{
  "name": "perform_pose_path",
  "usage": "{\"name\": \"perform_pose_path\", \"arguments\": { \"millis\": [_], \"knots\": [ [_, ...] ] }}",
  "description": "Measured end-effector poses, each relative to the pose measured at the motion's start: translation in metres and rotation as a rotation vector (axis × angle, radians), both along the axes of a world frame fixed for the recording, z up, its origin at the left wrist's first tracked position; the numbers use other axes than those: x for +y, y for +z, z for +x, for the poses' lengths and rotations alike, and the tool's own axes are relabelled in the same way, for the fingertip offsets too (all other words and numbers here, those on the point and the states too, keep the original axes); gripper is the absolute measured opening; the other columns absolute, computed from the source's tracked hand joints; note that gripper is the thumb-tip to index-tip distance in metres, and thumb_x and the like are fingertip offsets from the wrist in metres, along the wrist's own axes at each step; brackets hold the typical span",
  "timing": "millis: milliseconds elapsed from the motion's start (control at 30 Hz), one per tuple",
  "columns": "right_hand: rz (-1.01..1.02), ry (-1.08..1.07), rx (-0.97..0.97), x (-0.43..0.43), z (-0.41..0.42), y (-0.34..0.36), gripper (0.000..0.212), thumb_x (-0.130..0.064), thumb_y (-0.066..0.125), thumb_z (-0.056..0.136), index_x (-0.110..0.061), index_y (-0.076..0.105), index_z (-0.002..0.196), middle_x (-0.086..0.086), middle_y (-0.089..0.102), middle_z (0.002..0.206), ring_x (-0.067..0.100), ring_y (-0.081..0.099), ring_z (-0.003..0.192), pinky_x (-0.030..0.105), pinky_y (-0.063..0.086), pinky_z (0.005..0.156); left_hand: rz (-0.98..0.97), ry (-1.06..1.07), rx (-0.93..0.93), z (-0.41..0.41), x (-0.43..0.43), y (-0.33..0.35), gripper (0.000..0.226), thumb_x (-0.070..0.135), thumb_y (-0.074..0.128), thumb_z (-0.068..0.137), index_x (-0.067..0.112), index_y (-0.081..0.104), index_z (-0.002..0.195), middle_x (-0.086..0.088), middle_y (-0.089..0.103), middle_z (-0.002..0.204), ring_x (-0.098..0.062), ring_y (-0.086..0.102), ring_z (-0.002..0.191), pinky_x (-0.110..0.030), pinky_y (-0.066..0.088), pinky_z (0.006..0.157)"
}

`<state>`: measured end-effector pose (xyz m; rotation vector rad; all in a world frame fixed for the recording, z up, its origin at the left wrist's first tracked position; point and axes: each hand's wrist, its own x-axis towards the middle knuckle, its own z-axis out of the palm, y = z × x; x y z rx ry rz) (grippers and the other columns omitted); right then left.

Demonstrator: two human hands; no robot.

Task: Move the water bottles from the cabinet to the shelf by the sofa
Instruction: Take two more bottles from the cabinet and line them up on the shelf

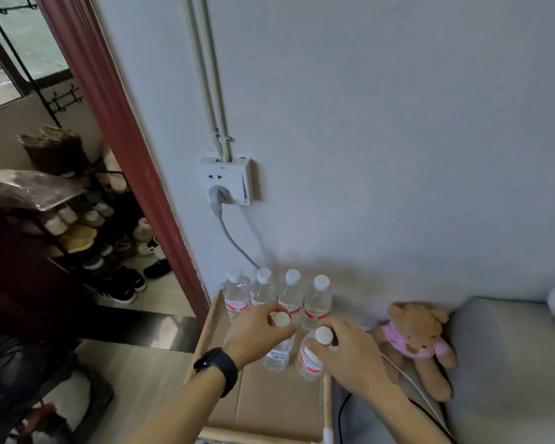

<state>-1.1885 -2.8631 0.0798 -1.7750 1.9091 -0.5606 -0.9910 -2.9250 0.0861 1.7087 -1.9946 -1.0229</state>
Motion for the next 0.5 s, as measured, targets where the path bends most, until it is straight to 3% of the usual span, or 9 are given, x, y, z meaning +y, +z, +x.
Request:
{"name": "perform_pose_path", "arguments": {
  "millis": [233,367,500],
  "knots": [
    [0.065,0.048,0.036,-0.011,0.000,-0.003,0.032,-0.062,0.057,0.079,-0.035,0.049,0.094,-0.016,0.058,0.090,0.004,0.056,0.082,0.032,0.050,0.069,-0.103,-0.052,-0.052,0.005,0.008,-0.010,0.033,0.064,0.059,0.082,0.039,0.060,0.103,0.014,0.052,0.063,-0.003,0.053,0.060,-0.026,0.044,0.055],
    [0.057,0.041,0.122,-0.001,0.001,0.004,0.025,-0.054,0.057,0.086,-0.037,0.041,0.095,-0.016,0.054,0.091,0.009,0.052,0.082,0.028,0.035,0.064,-0.178,-0.117,-0.168,0.009,0.008,-0.017,0.045,0.062,0.059,0.083,0.038,0.052,0.120,0.017,0.052,0.094,-0.010,0.060,0.085,-0.035,0.054,0.070],
    [0.076,-0.065,0.117,0.002,0.009,0.007,0.032,-0.058,0.056,0.088,-0.036,0.034,0.093,-0.015,0.051,0.082,0.015,0.054,0.078,0.031,0.034,0.063,-0.165,-0.170,-0.175,0.011,0.004,-0.021,0.050,0.065,0.059,0.082,0.038,0.051,0.123,0.011,0.051,0.116,-0.015,0.062,0.096,-0.040,0.056,0.075]
  ]
}}
